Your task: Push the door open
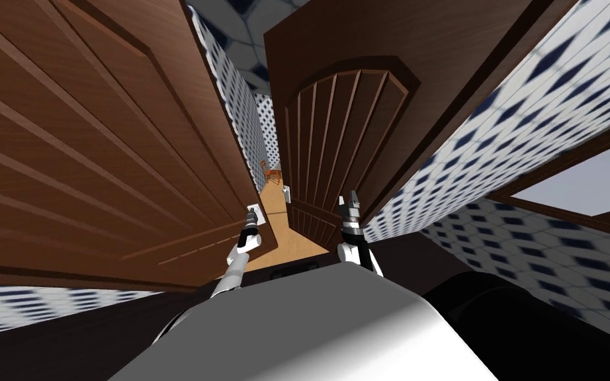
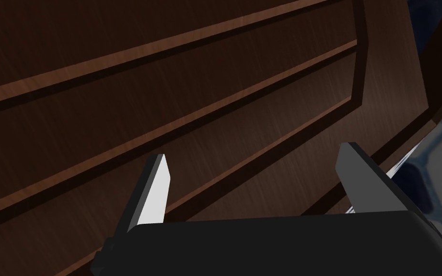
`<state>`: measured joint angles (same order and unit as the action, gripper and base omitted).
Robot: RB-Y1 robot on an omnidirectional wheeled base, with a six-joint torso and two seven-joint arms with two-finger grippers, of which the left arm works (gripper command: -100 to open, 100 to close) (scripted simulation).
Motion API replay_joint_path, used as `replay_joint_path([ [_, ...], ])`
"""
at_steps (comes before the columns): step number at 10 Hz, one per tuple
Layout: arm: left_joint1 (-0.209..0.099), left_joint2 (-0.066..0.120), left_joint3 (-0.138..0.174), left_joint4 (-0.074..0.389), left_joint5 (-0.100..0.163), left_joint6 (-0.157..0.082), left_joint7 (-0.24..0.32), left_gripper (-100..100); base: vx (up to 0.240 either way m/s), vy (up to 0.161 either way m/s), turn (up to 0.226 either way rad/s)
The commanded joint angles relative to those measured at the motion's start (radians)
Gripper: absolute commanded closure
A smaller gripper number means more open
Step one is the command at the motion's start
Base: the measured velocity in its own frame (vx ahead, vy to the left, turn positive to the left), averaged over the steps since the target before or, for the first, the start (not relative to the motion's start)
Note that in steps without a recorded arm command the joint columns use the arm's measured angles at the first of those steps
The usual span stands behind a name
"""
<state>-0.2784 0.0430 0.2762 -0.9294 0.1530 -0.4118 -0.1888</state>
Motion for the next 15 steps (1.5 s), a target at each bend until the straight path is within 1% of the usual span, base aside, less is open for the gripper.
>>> replay_joint_path([
  [1, -0.01, 0.011, 0.05, -0.027, 0.009, 0.0, -0.025, 100, 0.07, 0.048, -0.189],
  [2, -0.015, 0.012, 0.077, -0.027, 0.014, -0.005, -0.039, 100, 0.053, 0.061, -0.196],
  [4, -0.015, 0.012, 0.079, -0.027, 0.014, -0.005, -0.039, 100, 0.043, 0.028, -0.028],
  [5, -0.021, 0.012, 0.11, -0.028, 0.019, -0.01, -0.055, 100, 0.045, 0.014, -0.121],
  [6, -0.021, 0.012, 0.11, -0.028, 0.019, -0.01, -0.055, 100, 0.027, 0.028, -0.06],
  [7, -0.027, 0.013, 0.141, -0.028, 0.024, -0.016, -0.072, 100, 0.03, 0.026, -0.145],
  [10, -0.027, 0.013, 0.141, -0.028, 0.024, -0.016, -0.072, 100, 0.019, 0.02, -0.016],
  [11, -0.034, 0.013, 0.173, -0.029, 0.03, -0.021, -0.089, 100, 0.022, 0.014, -0.124],
  [12, -0.034, 0.013, 0.173, -0.029, 0.03, -0.021, -0.089, 100, 0.016, 0.036, -0.072],
  [14, -0.034, 0.013, 0.173, -0.029, 0.03, -0.021, -0.089, 100, 0.012, 0.029, 0.045],
  [15, -0.04, 0.012, 0.208, -0.029, 0.036, -0.027, -0.107, 100, 0.028, 0.05, -0.08],
])
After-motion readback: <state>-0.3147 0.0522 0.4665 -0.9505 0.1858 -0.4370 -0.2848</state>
